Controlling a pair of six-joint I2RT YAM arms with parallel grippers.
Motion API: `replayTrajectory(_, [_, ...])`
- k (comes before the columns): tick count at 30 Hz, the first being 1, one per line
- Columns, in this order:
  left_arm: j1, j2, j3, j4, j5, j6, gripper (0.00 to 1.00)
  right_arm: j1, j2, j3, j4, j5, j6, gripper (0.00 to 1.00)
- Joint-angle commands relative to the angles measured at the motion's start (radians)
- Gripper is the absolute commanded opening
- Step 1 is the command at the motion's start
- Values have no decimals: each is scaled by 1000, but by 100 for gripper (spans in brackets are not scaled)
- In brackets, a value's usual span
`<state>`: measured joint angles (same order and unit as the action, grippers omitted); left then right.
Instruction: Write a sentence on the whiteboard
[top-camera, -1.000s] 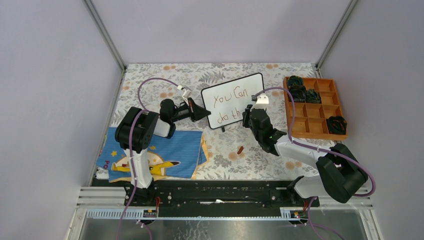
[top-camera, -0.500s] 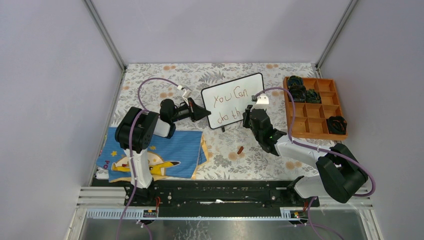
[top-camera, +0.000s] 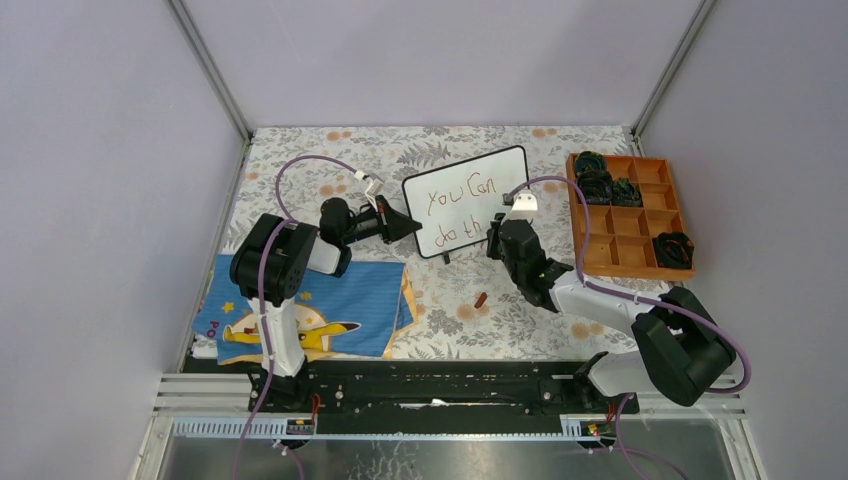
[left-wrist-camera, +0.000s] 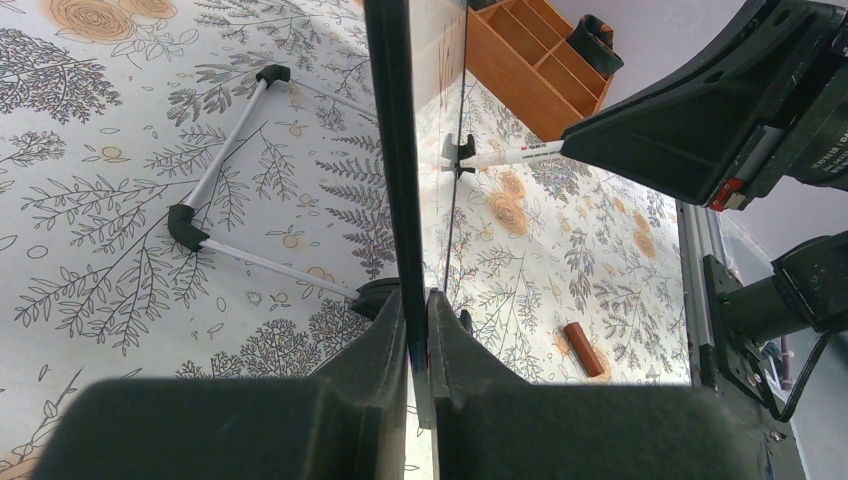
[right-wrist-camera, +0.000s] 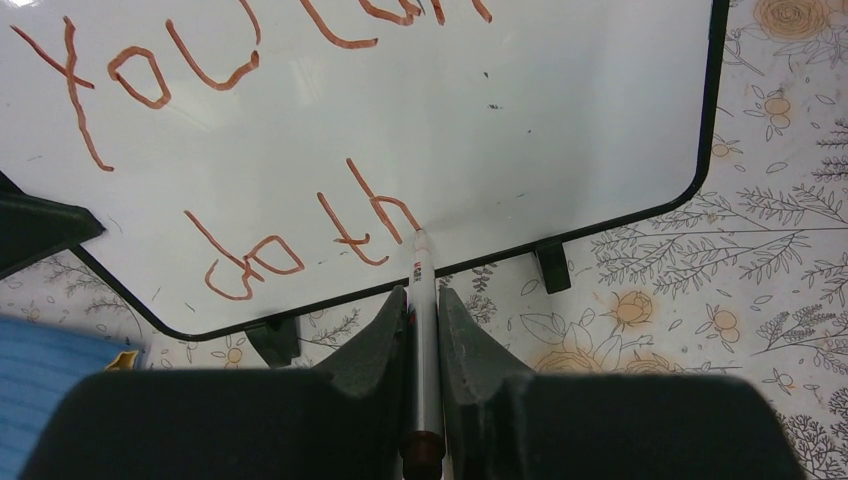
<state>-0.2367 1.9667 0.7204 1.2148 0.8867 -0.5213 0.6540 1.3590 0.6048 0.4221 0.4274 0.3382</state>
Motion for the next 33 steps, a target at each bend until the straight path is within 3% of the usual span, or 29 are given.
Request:
replayTrajectory(1, [-26,24,-16,-139,-3,75,0,-9,-18,-1,-16,18,11,0])
replayTrajectory(16, [-27,26,-15,-137,-3,73,0,-10,-145,23,-50,40,13,0])
replayTrajectory(33, [-27,21,-16,-141,-5,77,0,-36,-91,54,29,3,25,0])
